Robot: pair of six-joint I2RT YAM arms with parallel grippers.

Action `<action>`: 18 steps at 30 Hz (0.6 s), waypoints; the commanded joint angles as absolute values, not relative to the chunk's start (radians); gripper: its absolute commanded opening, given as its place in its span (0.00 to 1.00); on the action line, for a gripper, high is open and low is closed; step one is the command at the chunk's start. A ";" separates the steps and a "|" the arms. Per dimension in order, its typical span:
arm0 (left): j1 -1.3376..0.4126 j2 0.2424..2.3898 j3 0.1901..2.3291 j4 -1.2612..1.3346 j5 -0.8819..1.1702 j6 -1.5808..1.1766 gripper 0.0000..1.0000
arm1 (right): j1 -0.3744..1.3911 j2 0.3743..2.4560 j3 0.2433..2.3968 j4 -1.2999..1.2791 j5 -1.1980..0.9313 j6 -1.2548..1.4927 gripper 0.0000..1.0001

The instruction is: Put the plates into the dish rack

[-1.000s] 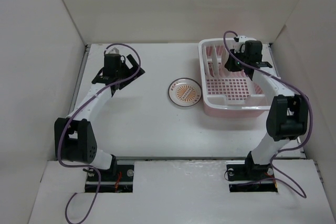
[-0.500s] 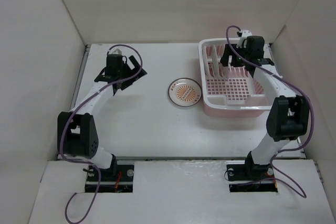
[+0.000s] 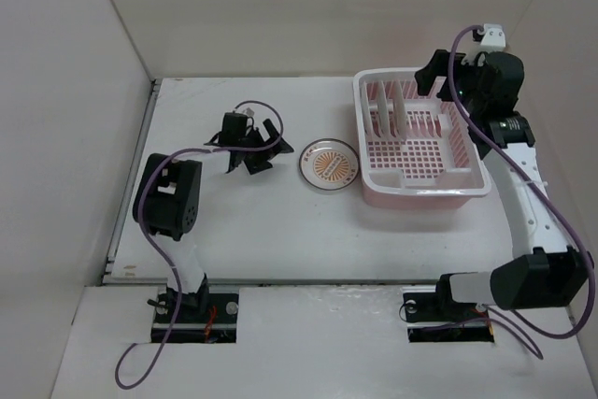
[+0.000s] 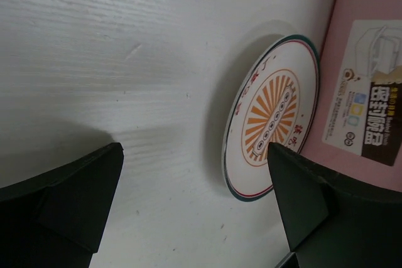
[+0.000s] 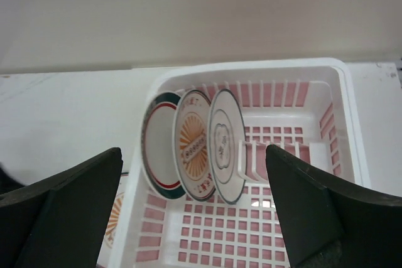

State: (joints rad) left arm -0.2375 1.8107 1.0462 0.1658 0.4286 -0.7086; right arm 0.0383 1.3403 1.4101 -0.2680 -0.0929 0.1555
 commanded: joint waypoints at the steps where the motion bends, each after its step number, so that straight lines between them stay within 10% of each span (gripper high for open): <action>1: -0.261 1.883 1.052 0.276 0.514 -0.727 0.97 | 0.035 1.292 1.424 -0.207 -0.221 0.170 1.00; 18: -0.351 2.095 1.160 0.264 0.589 -0.727 0.73 | 0.035 1.216 1.486 -0.235 -0.328 0.170 1.00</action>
State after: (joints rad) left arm -0.3321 2.0369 1.1629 0.3618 0.6052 -0.7494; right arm 0.0383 1.2469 1.4422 -0.2596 -0.2932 0.1623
